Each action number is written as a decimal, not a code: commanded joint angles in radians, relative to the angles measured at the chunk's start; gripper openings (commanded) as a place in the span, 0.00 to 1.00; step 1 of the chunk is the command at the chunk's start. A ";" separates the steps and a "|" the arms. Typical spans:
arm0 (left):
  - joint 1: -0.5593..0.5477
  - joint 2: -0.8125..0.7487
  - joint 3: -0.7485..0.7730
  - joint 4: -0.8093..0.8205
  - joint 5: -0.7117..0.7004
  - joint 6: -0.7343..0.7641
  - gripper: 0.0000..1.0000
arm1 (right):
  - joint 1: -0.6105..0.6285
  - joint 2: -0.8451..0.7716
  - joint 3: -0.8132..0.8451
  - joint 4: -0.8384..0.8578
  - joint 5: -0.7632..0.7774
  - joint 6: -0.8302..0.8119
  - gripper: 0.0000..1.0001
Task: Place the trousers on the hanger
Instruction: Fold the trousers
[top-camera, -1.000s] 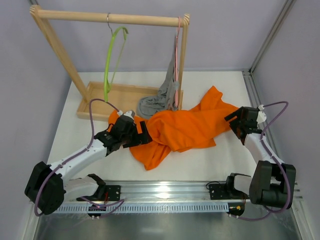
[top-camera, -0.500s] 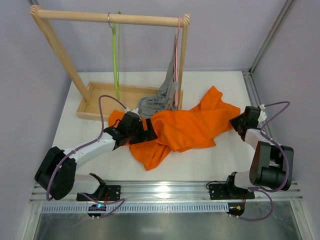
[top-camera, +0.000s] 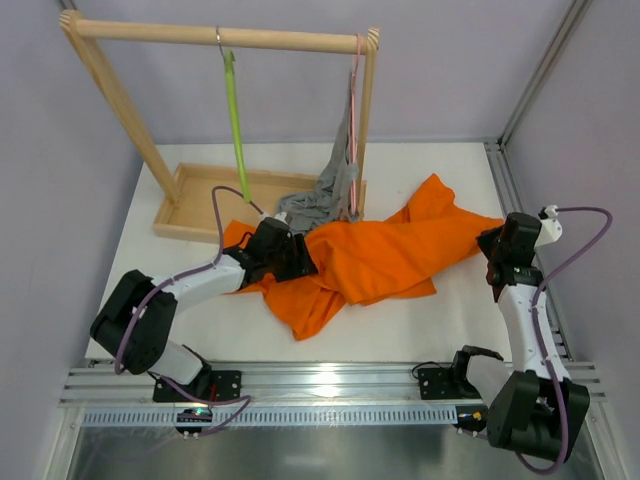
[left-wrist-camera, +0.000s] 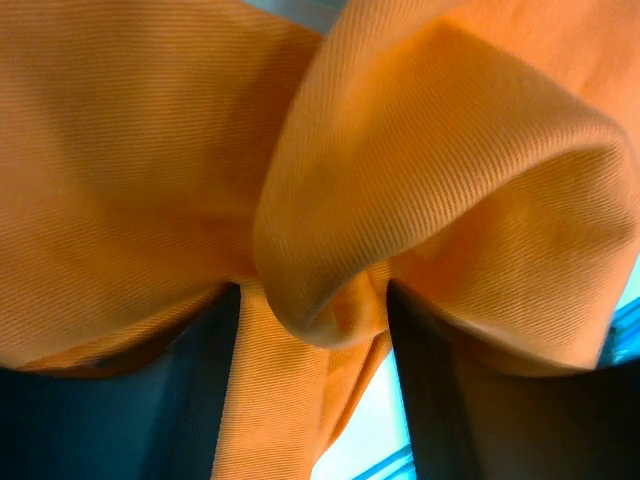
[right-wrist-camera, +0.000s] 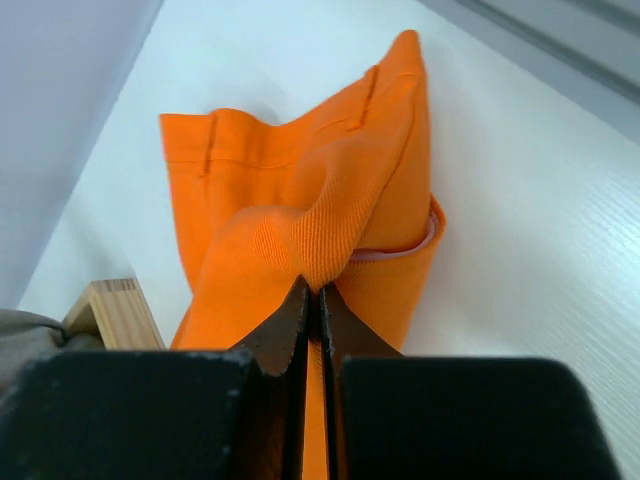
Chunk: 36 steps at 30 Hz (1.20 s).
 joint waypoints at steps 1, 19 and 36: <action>0.005 0.013 0.050 0.071 0.040 0.002 0.36 | -0.003 -0.098 0.067 -0.087 0.109 -0.015 0.04; 0.005 -0.303 0.121 -0.421 -0.216 0.143 0.00 | -0.005 -0.283 0.403 -0.513 0.378 -0.026 0.04; 0.005 -0.192 0.283 -0.489 -0.048 0.241 0.12 | -0.003 -0.224 0.374 -0.481 0.328 -0.026 0.04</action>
